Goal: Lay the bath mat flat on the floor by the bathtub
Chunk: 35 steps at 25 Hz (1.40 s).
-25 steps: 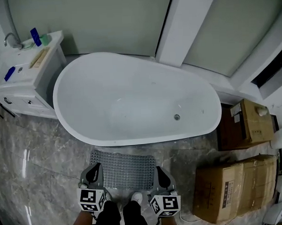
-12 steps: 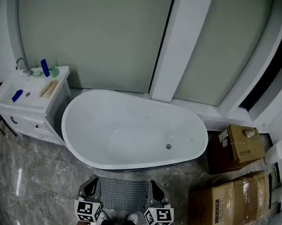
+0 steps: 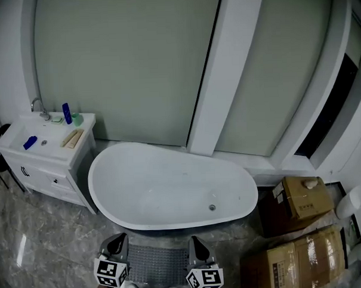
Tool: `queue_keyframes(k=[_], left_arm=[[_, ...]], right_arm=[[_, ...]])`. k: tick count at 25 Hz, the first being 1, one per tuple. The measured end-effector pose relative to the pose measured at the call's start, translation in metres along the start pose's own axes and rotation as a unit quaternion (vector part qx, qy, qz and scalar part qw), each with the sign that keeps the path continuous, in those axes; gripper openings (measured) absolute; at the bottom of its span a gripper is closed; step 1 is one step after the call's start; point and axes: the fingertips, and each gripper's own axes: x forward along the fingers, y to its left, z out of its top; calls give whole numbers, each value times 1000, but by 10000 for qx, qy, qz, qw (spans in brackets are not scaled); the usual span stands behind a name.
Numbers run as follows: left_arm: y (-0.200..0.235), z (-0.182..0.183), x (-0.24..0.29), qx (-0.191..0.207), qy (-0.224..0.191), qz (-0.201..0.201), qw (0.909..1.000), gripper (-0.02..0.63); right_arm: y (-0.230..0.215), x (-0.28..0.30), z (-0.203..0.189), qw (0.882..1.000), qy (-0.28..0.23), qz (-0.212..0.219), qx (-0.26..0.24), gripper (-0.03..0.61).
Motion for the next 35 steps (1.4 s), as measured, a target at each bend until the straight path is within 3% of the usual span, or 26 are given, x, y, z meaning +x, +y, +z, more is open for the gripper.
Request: queue_keyframes(k=[5, 10, 14, 21, 25, 35], left_arm=[[3, 23, -13, -136, -138, -91, 9998, 0], [6, 48, -19, 77, -508, -27, 9987, 0], [9, 62, -26, -33, -663, -48, 9978, 0], [14, 80, -28, -45, -789, -94, 9968, 0], [15, 91, -28, 146, -805, -170, 9965, 0], [24, 87, -23, 266, -596, -264, 9975, 0]], right_arm=[[5, -7, 29, 9996, -273, 38, -79, 23], [7, -18, 60, 9979, -632, -4, -171, 23], [13, -22, 74, 9968, -736, -35, -317, 23], [28, -18, 86, 9959, -749, 77, -504, 23], [36, -12, 88, 9961, -684, 44, -563, 23], [42, -3, 81, 9962, -510, -123, -702, 23]])
